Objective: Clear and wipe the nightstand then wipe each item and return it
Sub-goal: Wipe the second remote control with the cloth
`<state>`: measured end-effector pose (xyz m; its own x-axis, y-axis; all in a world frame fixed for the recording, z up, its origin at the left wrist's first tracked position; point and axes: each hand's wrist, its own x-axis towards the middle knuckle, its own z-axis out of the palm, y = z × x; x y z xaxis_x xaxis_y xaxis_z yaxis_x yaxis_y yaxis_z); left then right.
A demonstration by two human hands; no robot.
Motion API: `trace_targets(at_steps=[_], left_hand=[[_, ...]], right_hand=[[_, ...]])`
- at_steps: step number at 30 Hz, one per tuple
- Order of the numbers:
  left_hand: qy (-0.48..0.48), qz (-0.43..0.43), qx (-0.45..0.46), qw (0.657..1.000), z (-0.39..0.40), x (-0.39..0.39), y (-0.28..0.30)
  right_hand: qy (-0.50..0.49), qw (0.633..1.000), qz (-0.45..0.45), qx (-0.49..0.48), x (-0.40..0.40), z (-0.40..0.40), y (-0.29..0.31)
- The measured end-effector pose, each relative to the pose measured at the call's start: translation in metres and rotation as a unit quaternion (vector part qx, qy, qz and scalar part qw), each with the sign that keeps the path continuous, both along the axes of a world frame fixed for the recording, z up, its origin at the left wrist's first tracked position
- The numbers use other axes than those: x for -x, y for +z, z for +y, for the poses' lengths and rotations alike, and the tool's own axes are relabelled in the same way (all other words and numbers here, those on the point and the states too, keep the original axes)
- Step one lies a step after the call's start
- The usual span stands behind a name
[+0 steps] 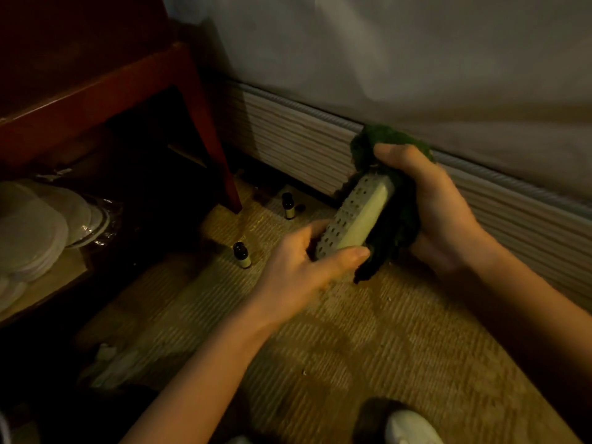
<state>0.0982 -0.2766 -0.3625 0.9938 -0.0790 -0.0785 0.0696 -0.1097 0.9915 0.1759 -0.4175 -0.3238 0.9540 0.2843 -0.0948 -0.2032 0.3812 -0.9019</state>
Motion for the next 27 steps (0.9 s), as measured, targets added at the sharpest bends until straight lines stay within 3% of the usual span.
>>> trace_targets(at_steps=[5, 13, 19, 23, 25, 27], left_hand=[[-0.05, 0.048, 0.112, 0.991, 0.002, 0.001, 0.002], [0.069, 0.058, 0.088, 0.992, -0.004, 0.001, 0.007], [0.055, 0.051, 0.069, 0.995, 0.0, 0.005, 0.008], [-0.045, 0.043, 0.097, 0.993, 0.019, -0.005, 0.01], [-0.097, 0.056, 0.112, 0.987, 0.024, -0.006, 0.013], [-0.089, 0.083, 0.141, 0.983, 0.021, -0.006, 0.014]], right_hand=[[-0.033, 0.998, -0.044, 0.029, 0.004, 0.008, -0.001], [-0.071, 0.979, -0.097, 0.164, 0.019, 0.027, -0.008], [-0.032, 0.992, -0.038, 0.116, 0.021, 0.024, -0.003], [-0.003, 0.996, 0.015, 0.091, 0.004, 0.019, 0.009], [-0.021, 0.997, 0.043, 0.064, -0.004, 0.02, 0.011], [-0.063, 0.996, 0.038, 0.054, -0.005, 0.025, 0.009]])
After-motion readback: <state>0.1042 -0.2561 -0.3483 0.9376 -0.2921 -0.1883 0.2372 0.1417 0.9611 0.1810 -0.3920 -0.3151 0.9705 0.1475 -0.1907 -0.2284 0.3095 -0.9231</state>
